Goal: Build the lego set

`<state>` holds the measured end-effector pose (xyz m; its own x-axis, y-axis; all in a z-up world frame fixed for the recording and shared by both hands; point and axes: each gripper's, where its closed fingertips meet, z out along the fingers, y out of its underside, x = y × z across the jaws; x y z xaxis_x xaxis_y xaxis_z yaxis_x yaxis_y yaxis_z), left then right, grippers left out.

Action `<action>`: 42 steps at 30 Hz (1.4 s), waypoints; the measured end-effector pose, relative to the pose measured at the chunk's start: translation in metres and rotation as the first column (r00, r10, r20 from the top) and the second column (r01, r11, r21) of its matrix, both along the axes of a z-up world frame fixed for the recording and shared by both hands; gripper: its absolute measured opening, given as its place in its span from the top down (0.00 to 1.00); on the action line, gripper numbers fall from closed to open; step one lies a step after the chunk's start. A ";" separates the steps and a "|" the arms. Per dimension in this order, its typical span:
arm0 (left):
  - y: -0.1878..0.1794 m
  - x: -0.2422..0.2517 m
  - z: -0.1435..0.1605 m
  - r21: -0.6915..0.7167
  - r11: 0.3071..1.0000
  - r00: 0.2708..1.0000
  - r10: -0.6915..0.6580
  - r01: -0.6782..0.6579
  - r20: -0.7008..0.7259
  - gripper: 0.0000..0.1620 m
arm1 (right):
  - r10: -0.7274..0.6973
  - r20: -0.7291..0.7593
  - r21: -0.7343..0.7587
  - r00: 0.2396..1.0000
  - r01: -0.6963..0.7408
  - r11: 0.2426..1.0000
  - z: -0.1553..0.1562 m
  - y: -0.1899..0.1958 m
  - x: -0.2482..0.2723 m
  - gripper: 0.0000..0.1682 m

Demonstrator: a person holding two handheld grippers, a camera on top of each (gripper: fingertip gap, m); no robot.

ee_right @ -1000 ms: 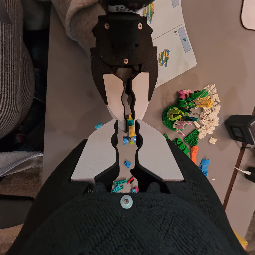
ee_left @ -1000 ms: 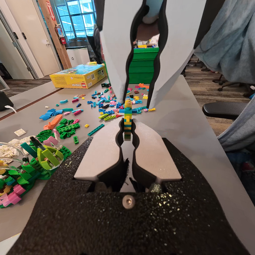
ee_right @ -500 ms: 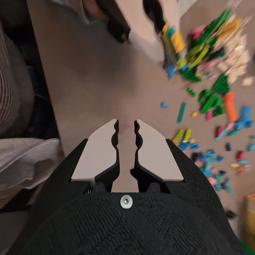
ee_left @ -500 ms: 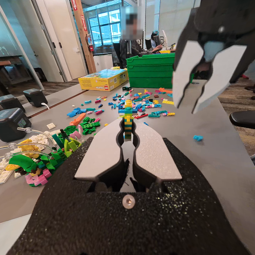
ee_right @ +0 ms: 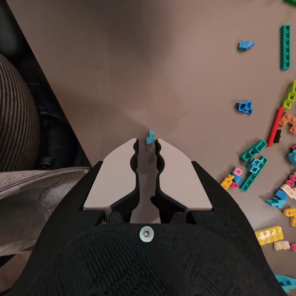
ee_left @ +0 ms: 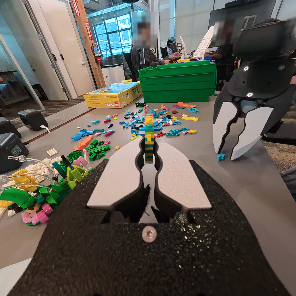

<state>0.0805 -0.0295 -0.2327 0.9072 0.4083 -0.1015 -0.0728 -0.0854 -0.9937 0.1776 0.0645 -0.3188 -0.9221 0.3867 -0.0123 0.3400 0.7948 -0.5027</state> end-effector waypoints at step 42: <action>0.002 0.003 0.001 0.010 1.000 1.000 -0.027 0.027 0.012 0.95 | 0.622 -0.447 0.588 0.643 -0.314 0.746 -0.001 -0.010 -0.035 0.95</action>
